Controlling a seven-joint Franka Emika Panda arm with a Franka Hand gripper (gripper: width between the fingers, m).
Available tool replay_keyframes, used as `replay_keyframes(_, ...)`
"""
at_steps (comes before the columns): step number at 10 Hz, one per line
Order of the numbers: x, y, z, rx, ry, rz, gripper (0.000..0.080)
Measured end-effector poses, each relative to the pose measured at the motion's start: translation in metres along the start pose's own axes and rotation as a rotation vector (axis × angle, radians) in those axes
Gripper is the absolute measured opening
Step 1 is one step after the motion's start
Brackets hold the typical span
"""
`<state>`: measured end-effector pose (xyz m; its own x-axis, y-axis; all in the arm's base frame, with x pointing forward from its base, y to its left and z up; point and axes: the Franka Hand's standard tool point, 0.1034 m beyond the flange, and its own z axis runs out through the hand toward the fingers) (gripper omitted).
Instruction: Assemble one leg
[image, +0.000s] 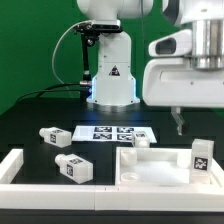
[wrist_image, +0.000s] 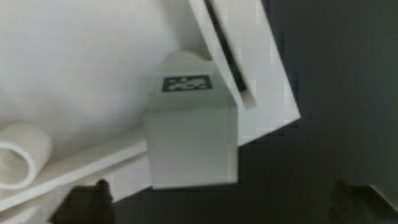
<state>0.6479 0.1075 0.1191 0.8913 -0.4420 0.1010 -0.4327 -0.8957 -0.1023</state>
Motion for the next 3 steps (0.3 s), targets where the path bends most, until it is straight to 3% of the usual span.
replay_keyframes(1, 0.002, 0.002, -0.0076, 0.004, -0.008, 0.008, 0.064)
replay_keyframes(3, 0.0006, 0.0032, -0.0059, -0.002, -0.014, 0.022, 0.0648)
